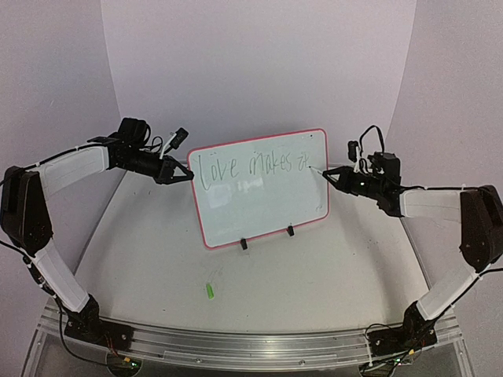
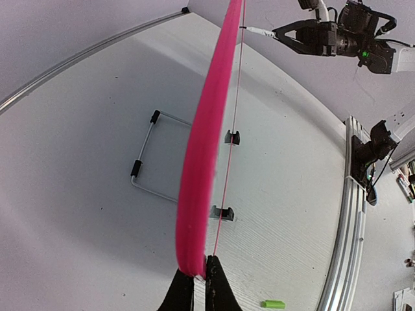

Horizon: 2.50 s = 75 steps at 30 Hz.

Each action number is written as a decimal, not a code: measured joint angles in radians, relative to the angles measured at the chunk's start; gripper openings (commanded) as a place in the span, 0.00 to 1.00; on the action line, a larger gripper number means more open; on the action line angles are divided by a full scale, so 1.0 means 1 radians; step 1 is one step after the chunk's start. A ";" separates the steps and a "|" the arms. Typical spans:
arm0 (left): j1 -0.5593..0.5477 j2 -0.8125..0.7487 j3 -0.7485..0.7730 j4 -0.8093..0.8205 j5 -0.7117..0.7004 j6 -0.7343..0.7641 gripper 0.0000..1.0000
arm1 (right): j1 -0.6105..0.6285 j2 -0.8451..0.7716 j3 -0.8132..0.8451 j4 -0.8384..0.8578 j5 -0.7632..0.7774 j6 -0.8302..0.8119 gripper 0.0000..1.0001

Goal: Write a sentence on the whiteboard

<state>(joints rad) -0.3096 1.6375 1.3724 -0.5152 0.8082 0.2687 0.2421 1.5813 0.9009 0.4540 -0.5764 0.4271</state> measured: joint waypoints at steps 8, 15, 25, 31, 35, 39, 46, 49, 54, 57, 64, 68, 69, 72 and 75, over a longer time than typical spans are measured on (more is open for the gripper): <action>-0.004 0.000 0.000 0.000 -0.001 0.001 0.00 | 0.000 -0.137 -0.038 -0.012 0.022 0.000 0.00; -0.004 0.000 0.000 0.000 -0.001 0.001 0.00 | 0.005 -0.331 -0.055 -0.074 -0.025 -0.018 0.00; -0.004 -0.001 0.000 0.000 -0.002 0.000 0.00 | 0.210 -0.360 -0.055 -0.253 0.035 -0.064 0.00; -0.008 -0.005 0.000 0.000 -0.007 -0.001 0.00 | 0.363 -0.330 -0.046 -0.276 0.111 -0.064 0.00; -0.013 -0.008 0.000 -0.001 -0.017 -0.005 0.00 | 0.467 -0.260 -0.022 -0.271 0.146 -0.064 0.00; -0.017 -0.009 0.000 -0.001 -0.019 -0.005 0.00 | 0.545 -0.155 -0.012 -0.191 0.112 -0.063 0.00; -0.022 -0.012 0.000 -0.002 -0.026 -0.004 0.00 | 0.578 0.124 0.092 -0.025 -0.060 -0.055 0.00; -0.024 -0.013 0.000 -0.003 -0.026 -0.003 0.00 | 0.579 0.205 0.154 -0.004 -0.094 -0.060 0.00; -0.024 -0.013 0.000 -0.003 -0.026 -0.003 0.00 | 0.579 0.273 0.240 0.009 -0.098 -0.070 0.00; -0.025 -0.013 0.000 -0.004 -0.026 -0.003 0.00 | 0.577 0.315 0.294 0.016 -0.095 -0.073 0.00; -0.026 -0.013 0.000 -0.004 -0.026 -0.003 0.00 | 0.562 0.387 0.339 0.013 -0.084 -0.073 0.00; -0.026 -0.014 0.000 -0.004 -0.026 -0.003 0.00 | 0.545 0.408 0.352 0.008 -0.072 -0.073 0.00; -0.026 -0.013 0.000 -0.004 -0.026 -0.003 0.00 | 0.541 0.412 0.354 0.007 -0.069 -0.073 0.00; -0.026 -0.013 0.000 -0.004 -0.026 -0.003 0.00 | 0.529 0.416 0.356 0.005 -0.065 -0.074 0.00; -0.026 -0.013 0.000 -0.004 -0.027 -0.003 0.00 | 0.521 0.416 0.356 0.004 -0.069 -0.075 0.00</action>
<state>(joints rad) -0.3351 1.6241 1.3720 -0.5193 0.7815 0.2657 0.7629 1.9972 1.2568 0.4583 -0.6451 0.3520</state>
